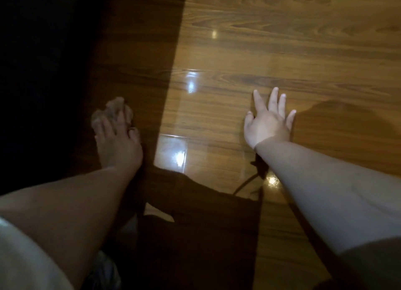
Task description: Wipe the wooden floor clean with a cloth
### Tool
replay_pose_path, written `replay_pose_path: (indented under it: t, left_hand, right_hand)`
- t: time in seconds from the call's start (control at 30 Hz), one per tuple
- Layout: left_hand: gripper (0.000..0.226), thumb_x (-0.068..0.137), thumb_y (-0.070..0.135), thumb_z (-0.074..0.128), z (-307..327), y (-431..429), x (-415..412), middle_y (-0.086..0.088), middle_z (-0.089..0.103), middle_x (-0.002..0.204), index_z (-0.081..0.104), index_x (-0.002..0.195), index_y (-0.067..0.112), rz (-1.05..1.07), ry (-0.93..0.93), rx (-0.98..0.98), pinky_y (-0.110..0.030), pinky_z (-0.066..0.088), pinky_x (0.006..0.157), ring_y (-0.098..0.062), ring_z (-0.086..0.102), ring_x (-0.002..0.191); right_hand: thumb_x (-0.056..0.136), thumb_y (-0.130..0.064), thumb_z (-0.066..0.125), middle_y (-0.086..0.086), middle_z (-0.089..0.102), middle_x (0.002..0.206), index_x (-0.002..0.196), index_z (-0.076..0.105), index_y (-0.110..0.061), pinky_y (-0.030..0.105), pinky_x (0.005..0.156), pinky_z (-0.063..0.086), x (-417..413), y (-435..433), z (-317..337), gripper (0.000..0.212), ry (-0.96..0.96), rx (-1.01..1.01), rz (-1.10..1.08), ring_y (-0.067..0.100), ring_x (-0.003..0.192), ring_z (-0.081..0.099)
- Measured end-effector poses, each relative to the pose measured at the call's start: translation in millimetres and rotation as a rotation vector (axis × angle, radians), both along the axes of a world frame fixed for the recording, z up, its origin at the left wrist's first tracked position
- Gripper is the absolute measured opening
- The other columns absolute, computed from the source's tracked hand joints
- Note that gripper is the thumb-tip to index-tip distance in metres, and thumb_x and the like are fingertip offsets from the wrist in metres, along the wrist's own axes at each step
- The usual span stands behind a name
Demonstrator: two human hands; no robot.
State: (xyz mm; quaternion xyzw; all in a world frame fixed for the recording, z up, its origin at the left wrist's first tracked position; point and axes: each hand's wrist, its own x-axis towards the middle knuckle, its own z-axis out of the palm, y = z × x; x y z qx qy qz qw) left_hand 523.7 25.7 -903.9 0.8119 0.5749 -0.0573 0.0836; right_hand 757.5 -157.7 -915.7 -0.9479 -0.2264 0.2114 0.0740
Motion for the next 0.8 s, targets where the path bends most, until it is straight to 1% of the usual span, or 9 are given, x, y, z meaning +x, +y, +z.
replay_pose_path:
  t: [0.1,0.23,0.3,0.4,0.47,0.57,0.63,0.73,0.8]
  left_hand:
    - [0.058,0.099,0.027,0.037,-0.7,-61.9,-28.0,-0.022,0.007,0.158,0.019,0.152,0.014,-0.061,-0.01,-0.028,-0.047,0.003,0.119,-0.037,0.003,0.146]
    - [0.061,0.097,0.033,0.041,-3.8,-101.2,-51.7,0.006,-0.016,0.159,0.014,0.151,0.037,-0.442,-0.068,-0.234,-0.042,0.003,0.118,-0.025,0.0,0.147]
    - [0.056,0.096,0.028,0.041,-6.4,-76.3,-67.7,-0.005,-0.003,0.161,0.025,0.15,0.028,-0.502,-0.086,-0.171,-0.041,0.005,0.117,-0.031,0.002,0.147]
    - [0.056,0.099,0.022,0.037,-5.3,-47.1,-104.1,-0.029,0.004,0.155,0.019,0.151,0.009,-0.059,-0.014,-0.02,-0.048,0.003,0.118,-0.043,0.002,0.143]
    - [0.058,0.101,0.025,0.032,-4.8,-46.0,-120.1,-0.031,-0.003,0.154,0.007,0.151,0.007,0.254,0.025,-0.038,-0.049,-0.003,0.116,-0.042,-0.003,0.143]
    - [0.057,0.102,0.026,0.031,-0.4,-59.1,-117.0,-0.028,0.0,0.155,0.009,0.151,0.006,0.421,0.022,-0.068,-0.045,-0.006,0.115,-0.041,-0.002,0.142]
    - [0.052,0.1,0.027,0.034,2.6,-71.3,-99.4,-0.024,0.012,0.155,0.025,0.149,0.011,0.241,-0.031,-0.047,-0.045,-0.002,0.117,-0.039,0.004,0.142]
    - [0.051,0.095,0.026,0.041,2.8,-77.5,-71.5,-0.017,0.023,0.153,0.036,0.146,0.02,-0.432,-0.098,-0.036,-0.048,0.017,0.116,-0.038,0.016,0.141]
    - [0.051,0.096,0.028,0.04,-1.8,-61.1,-75.1,-0.013,0.015,0.156,0.032,0.146,0.023,-0.481,-0.079,-0.022,-0.047,0.023,0.111,-0.036,0.014,0.143]
  right_hand:
    - [0.098,-0.037,0.031,0.002,-0.01,0.162,0.152,0.01,-0.039,0.049,0.116,-0.007,-8.2,0.6,8.9,0.058,0.052,-0.014,0.028,0.021,0.148,-0.011]
    - [0.099,-0.036,0.029,0.002,-0.01,0.162,0.152,0.008,-0.039,0.048,0.117,-0.007,-27.3,9.3,19.6,0.058,0.102,-0.006,0.096,0.021,0.148,-0.011]
    - [0.099,-0.036,0.029,0.0,-0.009,0.162,0.152,0.007,-0.039,0.049,0.117,-0.006,-38.7,10.3,21.9,0.057,0.126,0.008,0.164,0.022,0.148,-0.011]
    - [0.1,-0.036,0.028,0.0,-0.01,0.162,0.153,0.007,-0.039,0.049,0.117,-0.006,-60.7,1.8,22.5,0.058,0.157,0.002,0.213,0.023,0.148,-0.012]
    - [0.1,-0.036,0.028,-0.001,-0.012,0.162,0.153,0.006,-0.038,0.049,0.117,-0.006,-70.8,-5.9,23.0,0.058,0.161,-0.015,0.208,0.023,0.148,-0.012]
    - [0.1,-0.036,0.029,-0.002,-0.011,0.162,0.153,0.007,-0.039,0.049,0.118,-0.005,-76.0,-14.7,24.0,0.058,0.146,-0.032,0.2,0.023,0.148,-0.011]
    - [0.099,-0.036,0.029,-0.002,-0.009,0.162,0.153,0.008,-0.039,0.048,0.118,-0.004,-76.0,-17.0,23.4,0.057,0.131,-0.031,0.188,0.023,0.148,-0.011]
    - [0.099,-0.036,0.029,0.0,-0.009,0.162,0.153,0.009,-0.039,0.048,0.118,-0.005,-76.5,-14.2,20.5,0.057,0.128,-0.017,0.195,0.023,0.148,-0.011]
    - [0.099,-0.036,0.029,0.002,-0.01,0.162,0.153,0.009,-0.039,0.047,0.118,-0.005,-77.2,-13.3,20.1,0.057,0.131,-0.022,0.196,0.022,0.148,-0.011]
